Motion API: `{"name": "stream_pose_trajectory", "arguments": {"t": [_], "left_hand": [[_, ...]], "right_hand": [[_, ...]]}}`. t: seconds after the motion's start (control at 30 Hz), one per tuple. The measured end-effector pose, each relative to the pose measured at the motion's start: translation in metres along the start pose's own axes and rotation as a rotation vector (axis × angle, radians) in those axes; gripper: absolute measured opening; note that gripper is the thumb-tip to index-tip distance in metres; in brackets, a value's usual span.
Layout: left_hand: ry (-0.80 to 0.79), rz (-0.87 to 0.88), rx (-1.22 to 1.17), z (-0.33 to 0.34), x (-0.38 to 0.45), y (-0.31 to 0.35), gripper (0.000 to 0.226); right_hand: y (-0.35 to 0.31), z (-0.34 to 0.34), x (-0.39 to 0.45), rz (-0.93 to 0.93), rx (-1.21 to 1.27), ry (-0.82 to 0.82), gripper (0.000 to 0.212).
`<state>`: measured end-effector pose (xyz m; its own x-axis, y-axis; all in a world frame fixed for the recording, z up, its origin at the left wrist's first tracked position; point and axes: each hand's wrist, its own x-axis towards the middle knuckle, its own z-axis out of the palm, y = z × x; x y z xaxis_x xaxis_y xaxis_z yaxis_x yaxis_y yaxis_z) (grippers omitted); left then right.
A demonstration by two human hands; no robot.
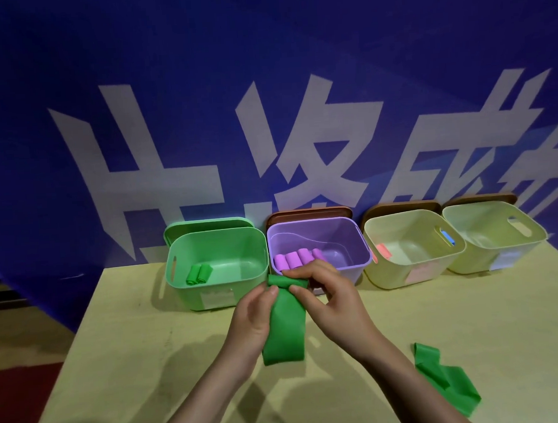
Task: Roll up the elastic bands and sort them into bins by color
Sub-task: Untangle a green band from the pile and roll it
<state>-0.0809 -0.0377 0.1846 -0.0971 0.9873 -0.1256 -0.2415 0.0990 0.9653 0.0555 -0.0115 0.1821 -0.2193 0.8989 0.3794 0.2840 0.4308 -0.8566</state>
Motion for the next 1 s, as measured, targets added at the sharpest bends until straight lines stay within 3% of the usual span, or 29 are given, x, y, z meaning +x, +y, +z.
{"name": "stream_pose_trajectory", "arguments": {"t": [0.2,0.47,0.63,0.8,1.0], "left_hand": [[0.031,0.060,0.007,0.003,0.001,0.002,0.021],[-0.148,0.094,0.161,-0.008,0.010,-0.002,0.014],[-0.162,0.119,0.204,-0.009,0.011,-0.009,0.025],[-0.070,0.035,0.100,-0.002,0.006,-0.010,0.013],[-0.063,-0.013,0.162,0.001,0.005,-0.006,0.023]], "right_hand": [[-0.002,-0.004,0.001,-0.026,0.044,-0.073,0.028],[0.000,0.000,-0.002,0.256,0.251,-0.086,0.026],[0.005,0.003,-0.003,0.223,0.191,-0.046,0.017],[0.003,0.003,-0.002,0.199,0.179,-0.028,0.006],[0.002,0.003,-0.001,0.183,0.207,0.006,0.025]]}}
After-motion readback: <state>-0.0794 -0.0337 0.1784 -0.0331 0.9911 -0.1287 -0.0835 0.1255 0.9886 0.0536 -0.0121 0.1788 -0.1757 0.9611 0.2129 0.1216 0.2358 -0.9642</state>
